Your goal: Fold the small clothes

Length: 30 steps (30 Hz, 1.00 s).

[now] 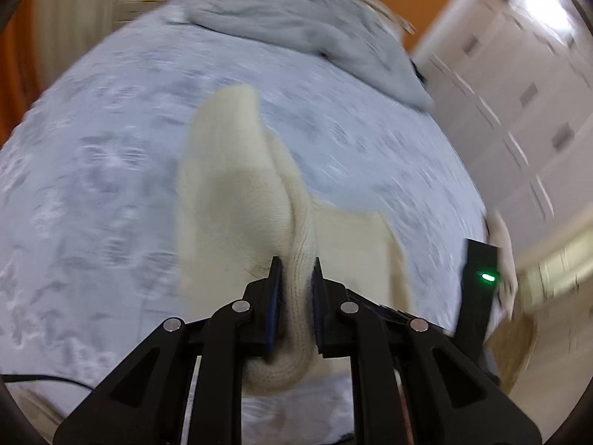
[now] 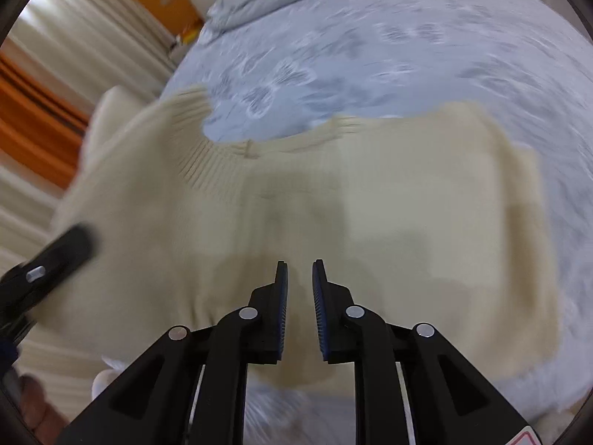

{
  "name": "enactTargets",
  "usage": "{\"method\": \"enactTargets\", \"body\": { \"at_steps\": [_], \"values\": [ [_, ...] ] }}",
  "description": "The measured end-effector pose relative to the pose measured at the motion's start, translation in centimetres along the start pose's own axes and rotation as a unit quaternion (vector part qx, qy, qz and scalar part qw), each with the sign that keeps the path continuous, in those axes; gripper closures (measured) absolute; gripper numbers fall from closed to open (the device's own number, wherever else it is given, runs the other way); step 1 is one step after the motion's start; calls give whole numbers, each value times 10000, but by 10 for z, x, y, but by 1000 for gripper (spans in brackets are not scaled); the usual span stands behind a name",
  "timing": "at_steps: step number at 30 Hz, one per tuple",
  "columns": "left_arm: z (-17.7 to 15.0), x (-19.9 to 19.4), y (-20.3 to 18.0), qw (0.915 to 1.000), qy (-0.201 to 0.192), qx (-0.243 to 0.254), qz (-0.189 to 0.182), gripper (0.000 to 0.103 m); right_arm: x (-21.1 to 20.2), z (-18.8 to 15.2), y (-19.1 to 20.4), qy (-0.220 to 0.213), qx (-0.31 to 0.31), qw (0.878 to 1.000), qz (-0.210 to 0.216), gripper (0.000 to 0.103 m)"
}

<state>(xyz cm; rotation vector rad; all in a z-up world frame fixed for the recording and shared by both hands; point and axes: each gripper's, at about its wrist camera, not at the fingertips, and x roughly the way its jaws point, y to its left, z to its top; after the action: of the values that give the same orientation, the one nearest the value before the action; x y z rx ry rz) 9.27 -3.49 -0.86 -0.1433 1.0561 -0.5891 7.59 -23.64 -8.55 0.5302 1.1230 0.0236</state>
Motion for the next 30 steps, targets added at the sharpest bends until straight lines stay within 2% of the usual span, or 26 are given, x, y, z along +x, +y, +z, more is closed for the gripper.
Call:
{"method": "enactTargets", "body": {
  "at_steps": [1, 3, 5, 7, 8, 9, 10, 11, 12, 14, 17, 20, 25, 27, 30],
  "values": [
    [-6, 12, -11, 9999, 115, 97, -11, 89, -12, -7, -17, -56, 138, 9999, -31, 79],
    [-22, 48, -32, 9983, 458, 359, 2, 89, -24, -17, -41, -83, 355, 9993, -109, 78],
    [-44, 86, -40, 9944, 871, 564, 209, 87, -37, -28, -65, -117, 561, 9982, -185, 78],
    [-56, 94, -35, 9928, 1004, 551, 356, 84, -43, -34, -81, -121, 699, 9974, -157, 75],
    [-62, 87, -35, 9945, 831, 544, 344, 77, -46, -38, -83, -140, 721, 9972, -124, 71],
    [-65, 75, -34, 9959, 633, 579, 300, 59, -50, -39, -83, -175, 728, 9972, -37, 60],
    [-67, 62, -34, 9965, 514, 623, 201, 46, -50, -38, -83, -204, 729, 9971, 68, 46],
    [-72, 44, -33, 9968, 410, 663, 198, 20, -51, -35, -80, -235, 736, 9968, 195, 40],
    [-76, 30, -30, 9970, 289, 678, 230, 15, -50, -31, -78, -254, 759, 9962, 334, 34],
    [-85, 2, -23, 9964, 49, 804, 261, 14, -44, -25, -65, -192, 841, 9938, 706, 30],
    [-101, -20, -3, 9942, 60, 899, 582, 14, -24, -12, -42, 155, 993, 9880, 1172, 27],
    [-117, -33, 27, 9943, 197, 648, 819, 14, -3, -9, -15, 484, 910, 9877, 1179, 27],
    [-140, -52, 79, 9940, 311, -106, 1045, 14, 26, -13, 34, 914, 398, 9914, 847, 27],
    [-142, -60, 91, 9940, 273, -290, 1014, 14, 32, -13, 47, 1022, 275, 9907, 849, 27],
    [-140, -71, 99, 9947, 125, -388, 943, 14, 41, -6, 54, 1119, 442, 9882, 943, 26]
  ]
}}
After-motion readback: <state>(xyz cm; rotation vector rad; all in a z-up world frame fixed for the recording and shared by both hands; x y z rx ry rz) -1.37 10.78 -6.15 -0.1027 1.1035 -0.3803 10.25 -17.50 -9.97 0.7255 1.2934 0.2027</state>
